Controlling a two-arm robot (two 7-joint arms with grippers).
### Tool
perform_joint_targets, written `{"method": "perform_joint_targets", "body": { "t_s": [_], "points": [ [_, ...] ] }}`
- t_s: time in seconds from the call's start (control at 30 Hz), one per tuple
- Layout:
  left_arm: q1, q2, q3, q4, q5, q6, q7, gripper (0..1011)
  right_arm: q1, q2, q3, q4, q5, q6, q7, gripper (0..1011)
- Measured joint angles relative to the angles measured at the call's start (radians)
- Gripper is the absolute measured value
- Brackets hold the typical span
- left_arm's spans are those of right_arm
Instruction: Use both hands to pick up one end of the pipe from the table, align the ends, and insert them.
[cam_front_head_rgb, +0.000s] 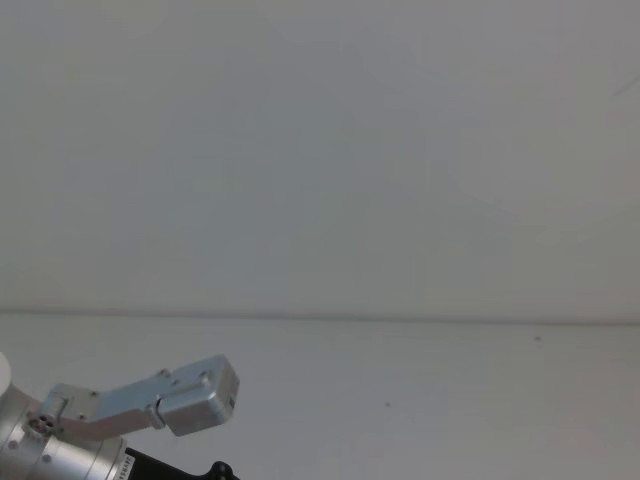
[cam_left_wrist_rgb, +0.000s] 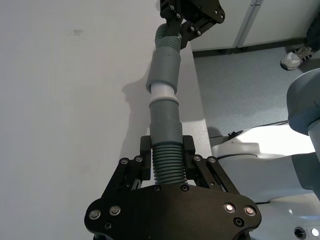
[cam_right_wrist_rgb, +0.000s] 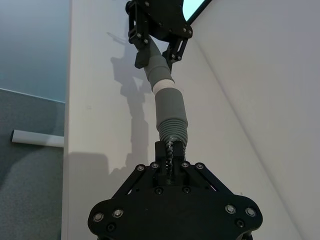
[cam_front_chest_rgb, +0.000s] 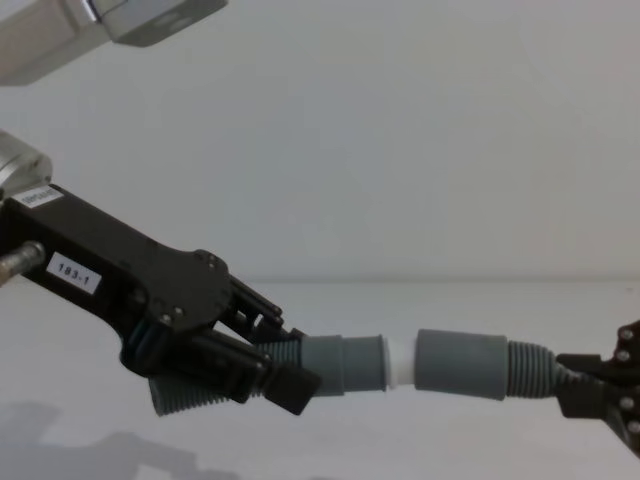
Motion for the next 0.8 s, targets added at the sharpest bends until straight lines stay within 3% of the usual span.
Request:
{"method": "perform_joint_targets", "body": {
  "t_s": [0.8],
  "points": [
    [-0.001,0.001,0.004,-0.004,-0.004,0.003,0.014,331,0.003,0.005,-0.009,-0.004,0.0,-0.002,0.006,59]
  ]
}}
